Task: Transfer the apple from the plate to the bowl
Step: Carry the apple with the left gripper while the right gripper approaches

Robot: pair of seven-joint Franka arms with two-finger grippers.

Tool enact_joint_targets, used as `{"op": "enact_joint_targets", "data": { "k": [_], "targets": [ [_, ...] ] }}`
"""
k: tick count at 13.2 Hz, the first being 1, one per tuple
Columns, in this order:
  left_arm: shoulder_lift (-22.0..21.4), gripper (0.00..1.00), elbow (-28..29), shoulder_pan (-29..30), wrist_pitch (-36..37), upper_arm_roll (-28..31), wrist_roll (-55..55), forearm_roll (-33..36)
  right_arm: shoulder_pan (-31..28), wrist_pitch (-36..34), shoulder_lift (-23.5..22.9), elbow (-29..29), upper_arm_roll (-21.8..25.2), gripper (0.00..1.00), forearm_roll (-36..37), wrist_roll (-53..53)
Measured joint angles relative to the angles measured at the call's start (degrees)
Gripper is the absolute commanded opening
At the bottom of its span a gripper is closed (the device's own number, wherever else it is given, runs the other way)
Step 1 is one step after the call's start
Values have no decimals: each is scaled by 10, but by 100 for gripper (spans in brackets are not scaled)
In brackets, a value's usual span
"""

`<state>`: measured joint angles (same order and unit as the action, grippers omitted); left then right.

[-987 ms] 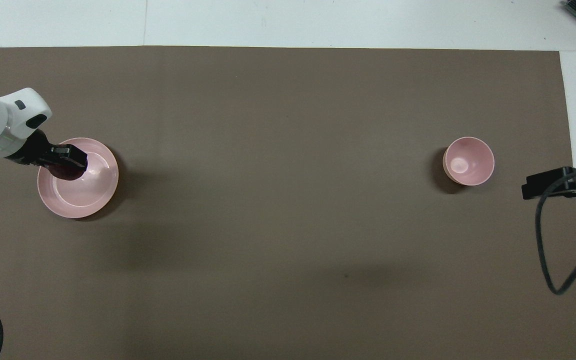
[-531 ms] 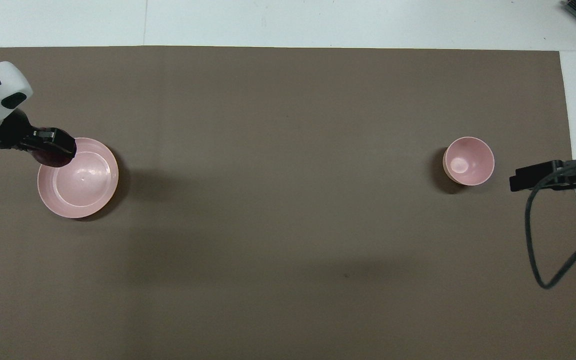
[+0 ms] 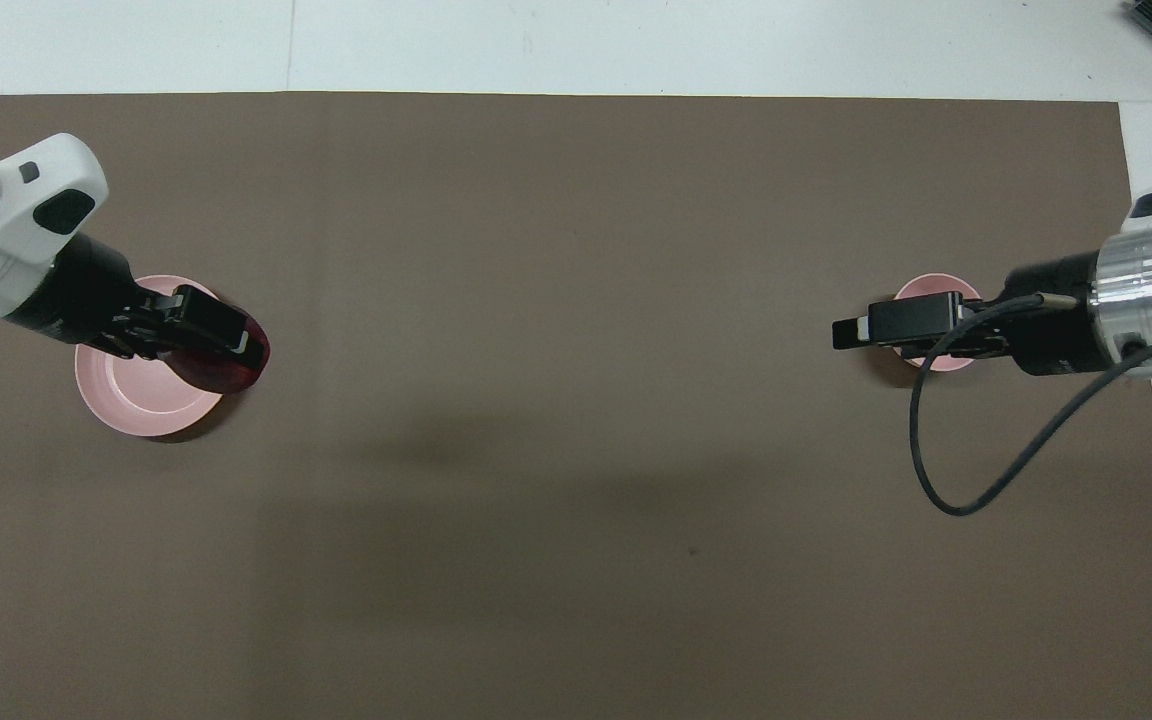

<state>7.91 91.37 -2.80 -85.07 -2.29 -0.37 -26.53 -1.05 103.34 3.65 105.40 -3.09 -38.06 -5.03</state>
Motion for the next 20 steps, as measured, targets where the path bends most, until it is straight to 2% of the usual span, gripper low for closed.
{"op": "enact_joint_targets", "data": {
  "k": [4,6,9,12,14,18,20],
  "targets": [
    [-2,0,9,-9,-1,-45,-187,-157,37,65,8,27,-1,100,-124,-10],
    [-3,0,18,-33,-27,-52,-252,-192,63,101,24,51,-1,100,-172,-10],
    [-5,0,34,-52,-70,-54,-321,-263,76,115,48,82,-1,100,-231,-2],
    [-5,0,41,-64,-87,-55,-397,-278,76,121,70,109,0,100,-292,-2],
    [-5,0,43,-75,-120,-56,-435,-300,84,144,81,123,0,100,-318,-2],
    [-5,0,44,-142,-234,-60,-540,-356,127,194,85,131,-2,100,-326,0],
    [-5,0,44,-149,-240,-60,-561,-398,127,194,85,131,-1,100,-326,0]
  ]
}}
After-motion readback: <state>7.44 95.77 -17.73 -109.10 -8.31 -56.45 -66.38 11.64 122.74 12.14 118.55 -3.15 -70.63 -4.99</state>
